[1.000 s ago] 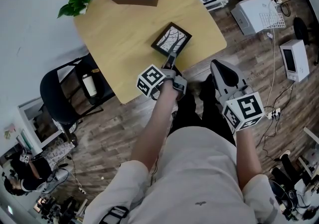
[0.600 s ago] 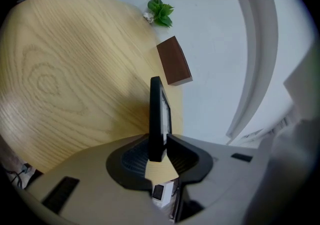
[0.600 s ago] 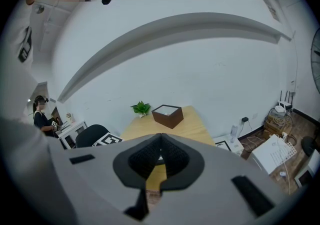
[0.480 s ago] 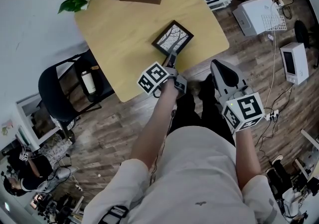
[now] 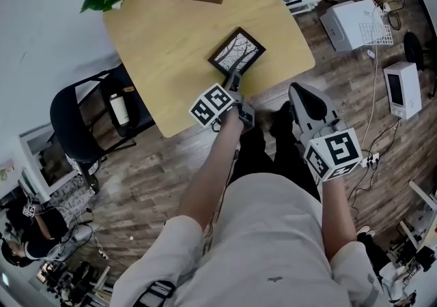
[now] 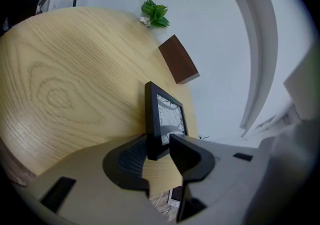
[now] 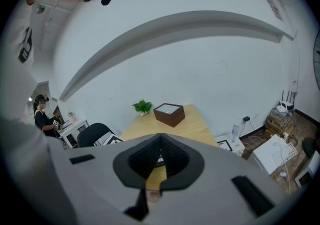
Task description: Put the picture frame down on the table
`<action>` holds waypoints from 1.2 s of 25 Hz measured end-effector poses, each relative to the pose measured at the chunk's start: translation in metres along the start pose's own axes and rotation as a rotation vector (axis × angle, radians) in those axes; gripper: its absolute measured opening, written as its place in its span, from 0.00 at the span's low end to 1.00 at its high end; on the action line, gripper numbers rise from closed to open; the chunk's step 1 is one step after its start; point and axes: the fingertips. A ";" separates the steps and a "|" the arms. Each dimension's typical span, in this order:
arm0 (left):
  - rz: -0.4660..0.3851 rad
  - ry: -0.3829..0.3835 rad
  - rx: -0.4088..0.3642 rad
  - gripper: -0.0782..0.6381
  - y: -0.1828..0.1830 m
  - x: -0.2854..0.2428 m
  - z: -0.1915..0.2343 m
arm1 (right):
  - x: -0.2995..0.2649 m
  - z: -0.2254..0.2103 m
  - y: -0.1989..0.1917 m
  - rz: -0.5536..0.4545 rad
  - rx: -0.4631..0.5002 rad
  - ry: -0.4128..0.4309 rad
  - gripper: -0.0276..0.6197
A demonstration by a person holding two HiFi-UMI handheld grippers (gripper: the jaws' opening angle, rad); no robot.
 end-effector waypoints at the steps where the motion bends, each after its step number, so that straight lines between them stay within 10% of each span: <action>1: -0.001 0.004 -0.003 0.27 0.000 0.000 0.001 | 0.000 0.000 -0.001 0.001 0.000 -0.001 0.04; 30: 0.009 0.095 -0.116 0.42 -0.001 0.002 -0.006 | 0.003 0.004 -0.008 0.003 -0.008 -0.010 0.04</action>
Point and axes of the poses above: the fingertips, and each gripper's own axes: x backward along the fingers, z to its left, y out of its top, and after that the axes turned 13 degrees about z, right-handed
